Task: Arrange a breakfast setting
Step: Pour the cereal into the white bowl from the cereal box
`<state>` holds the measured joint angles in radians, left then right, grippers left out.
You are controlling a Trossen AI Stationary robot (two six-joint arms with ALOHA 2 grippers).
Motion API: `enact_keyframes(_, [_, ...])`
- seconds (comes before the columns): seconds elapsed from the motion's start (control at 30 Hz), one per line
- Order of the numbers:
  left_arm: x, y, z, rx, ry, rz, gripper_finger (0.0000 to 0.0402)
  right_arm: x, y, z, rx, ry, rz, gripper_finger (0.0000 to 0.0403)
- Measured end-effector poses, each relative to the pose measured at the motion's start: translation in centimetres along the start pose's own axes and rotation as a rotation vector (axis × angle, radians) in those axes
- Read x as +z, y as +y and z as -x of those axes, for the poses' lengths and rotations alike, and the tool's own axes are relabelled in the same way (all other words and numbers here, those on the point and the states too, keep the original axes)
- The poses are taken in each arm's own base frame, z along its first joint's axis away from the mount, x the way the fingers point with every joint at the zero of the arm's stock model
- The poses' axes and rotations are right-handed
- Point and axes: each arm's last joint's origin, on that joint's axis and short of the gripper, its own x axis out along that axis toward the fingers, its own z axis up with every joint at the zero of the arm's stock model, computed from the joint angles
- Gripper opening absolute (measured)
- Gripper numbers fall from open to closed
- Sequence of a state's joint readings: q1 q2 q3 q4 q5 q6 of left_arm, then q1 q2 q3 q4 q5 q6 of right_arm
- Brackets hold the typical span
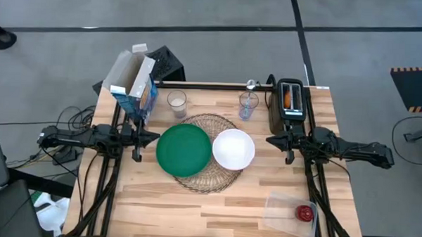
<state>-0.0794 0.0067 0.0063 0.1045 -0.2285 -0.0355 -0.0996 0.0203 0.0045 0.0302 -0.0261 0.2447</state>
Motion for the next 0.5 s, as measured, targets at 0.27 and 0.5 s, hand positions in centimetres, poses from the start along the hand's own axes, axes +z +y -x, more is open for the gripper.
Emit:
enact_keyframes(0.27, [1.2,0.0,0.1,0.015,-0.127,-0.013,0.0000,0.0,0.0,0.0,0.000,0.000,0.000,0.0038])
enact_keyframes(0.5, [2.7,-0.1,0.0,0.005,-0.142,0.056,0.0000,0.0,0.0,0.0,0.000,0.000,0.000,0.0038])
